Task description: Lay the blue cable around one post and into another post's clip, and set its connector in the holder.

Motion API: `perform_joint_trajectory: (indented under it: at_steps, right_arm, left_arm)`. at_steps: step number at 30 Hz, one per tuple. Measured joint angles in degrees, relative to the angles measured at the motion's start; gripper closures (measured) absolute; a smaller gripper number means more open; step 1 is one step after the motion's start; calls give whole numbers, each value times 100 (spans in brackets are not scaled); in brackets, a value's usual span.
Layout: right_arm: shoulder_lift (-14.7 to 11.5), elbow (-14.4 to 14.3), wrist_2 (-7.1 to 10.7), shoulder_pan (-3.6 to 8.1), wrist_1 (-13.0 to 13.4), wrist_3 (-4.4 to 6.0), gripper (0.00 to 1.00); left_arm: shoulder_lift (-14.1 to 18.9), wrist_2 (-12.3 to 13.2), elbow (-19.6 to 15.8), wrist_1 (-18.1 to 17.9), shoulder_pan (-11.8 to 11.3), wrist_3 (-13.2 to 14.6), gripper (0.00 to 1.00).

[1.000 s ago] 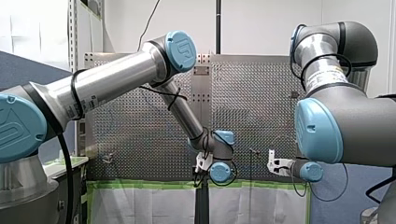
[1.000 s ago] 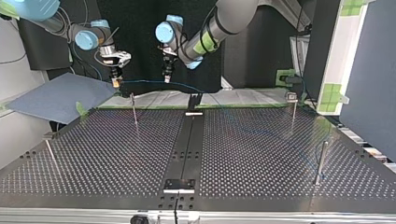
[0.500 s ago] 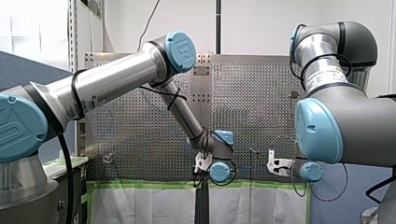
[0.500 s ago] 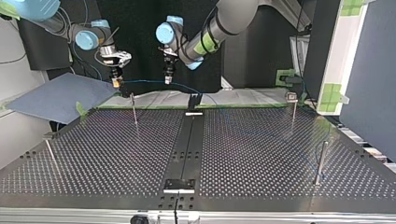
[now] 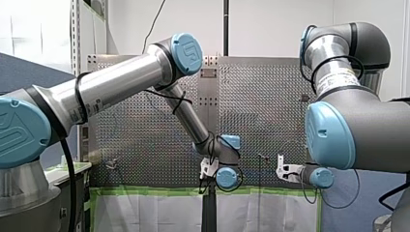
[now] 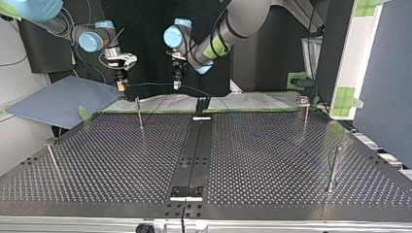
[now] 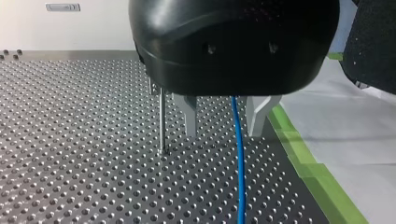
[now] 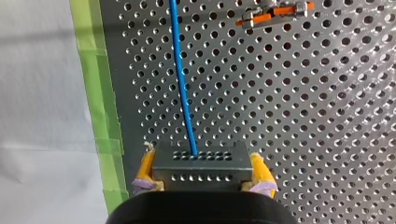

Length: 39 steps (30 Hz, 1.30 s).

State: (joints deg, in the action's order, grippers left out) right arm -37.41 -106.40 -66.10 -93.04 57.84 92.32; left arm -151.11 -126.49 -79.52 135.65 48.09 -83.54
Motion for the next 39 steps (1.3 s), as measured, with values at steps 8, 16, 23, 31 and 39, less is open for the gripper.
perform_joint_trajectory:
  at_steps: [8,16,23,31,39]
  right_arm:
    - [0,0,0,-1,0,-2,100]
    - [0,0,1,-5,0,-2,100]
    - [0,-1,1,-5,4,-2,100]
    - [0,-1,1,-5,8,-2,100]
    - [0,-1,1,-4,9,-2,100]
  left_arm:
    - [0,-6,-1,-4,-25,-4,49]
    - [0,-8,-1,-30,-31,-1,77]
    - [0,-3,0,-40,-30,29,100]
    - [0,4,-6,-31,-30,63,100]
    - [1,6,-24,-22,-29,70,100]
